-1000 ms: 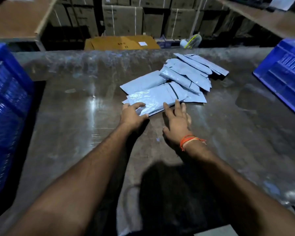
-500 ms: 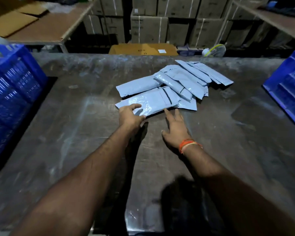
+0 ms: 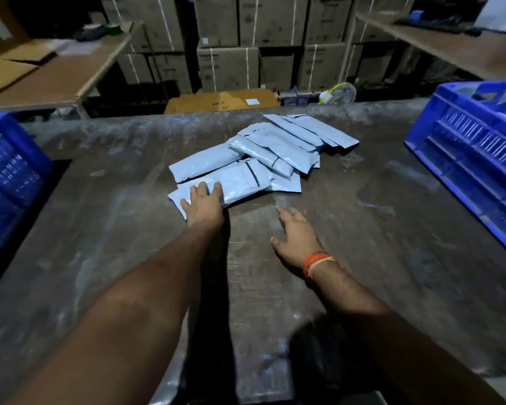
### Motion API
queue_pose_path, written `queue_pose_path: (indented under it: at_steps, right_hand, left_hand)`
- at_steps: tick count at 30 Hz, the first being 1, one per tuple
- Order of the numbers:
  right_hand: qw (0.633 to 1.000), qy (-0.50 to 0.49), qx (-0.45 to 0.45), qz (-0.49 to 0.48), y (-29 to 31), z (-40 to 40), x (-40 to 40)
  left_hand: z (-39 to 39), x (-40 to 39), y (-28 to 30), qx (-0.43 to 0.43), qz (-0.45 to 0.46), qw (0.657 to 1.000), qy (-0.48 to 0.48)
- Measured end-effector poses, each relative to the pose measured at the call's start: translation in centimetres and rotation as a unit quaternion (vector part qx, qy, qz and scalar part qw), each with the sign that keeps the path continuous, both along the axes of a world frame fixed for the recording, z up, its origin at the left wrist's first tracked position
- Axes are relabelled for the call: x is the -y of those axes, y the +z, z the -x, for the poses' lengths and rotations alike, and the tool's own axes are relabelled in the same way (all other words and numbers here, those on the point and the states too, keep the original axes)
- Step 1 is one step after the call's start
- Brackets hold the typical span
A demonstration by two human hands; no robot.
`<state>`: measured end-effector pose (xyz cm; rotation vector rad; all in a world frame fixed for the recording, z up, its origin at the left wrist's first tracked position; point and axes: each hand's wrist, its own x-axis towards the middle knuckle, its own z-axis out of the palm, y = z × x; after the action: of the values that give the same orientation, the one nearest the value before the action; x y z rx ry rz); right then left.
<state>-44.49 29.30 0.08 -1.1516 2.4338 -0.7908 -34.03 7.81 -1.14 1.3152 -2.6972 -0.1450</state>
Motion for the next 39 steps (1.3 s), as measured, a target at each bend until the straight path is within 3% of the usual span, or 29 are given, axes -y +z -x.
queue_pose_path:
  at_steps: [9,12,14,18,21,25,31,35,39]
  right_hand:
    - [1.000,0.019,-0.001,0.020,0.2,-1.8,2.5]
    - [1.000,0.018,-0.004,0.007,0.2,-2.1,3.4]
    - [1.000,0.018,-0.002,0.003,0.6,-1.7,4.0]
    - [0.997,-0.026,0.041,0.067,2.3,0.5,6.0]
    - [0.992,-0.061,0.055,0.101,2.8,2.3,8.0]
    - [0.974,-0.080,0.175,0.117,2.5,3.7,10.5]
    - [0.940,-0.072,0.297,0.150,2.0,2.7,9.9]
    - [0.931,-0.031,0.338,0.134,2.1,1.2,6.0]
    - [0.925,0.001,0.332,0.183,1.8,-0.5,3.3]
  left_hand:
    - [-3.8,1.3,-0.6,-0.090,0.066,0.993,-0.044]
    - [-4.6,2.5,-1.0,-0.069,0.012,0.996,-0.061]
    - [-4.6,2.8,-1.0,-0.093,-0.058,0.994,-0.009]
    - [-4.1,2.9,-0.2,-0.272,-0.252,0.918,0.139]
    - [-4.5,3.3,0.0,-0.327,-0.246,0.903,0.133]
    - [-5.1,3.6,0.0,-0.325,-0.306,0.887,0.114]
    - [-6.9,3.7,0.1,-0.402,-0.416,0.811,0.090]
    - [-9.0,1.7,1.9,-0.465,-0.508,0.707,0.164]
    - [-11.0,0.3,4.0,-0.441,-0.627,0.600,0.230]
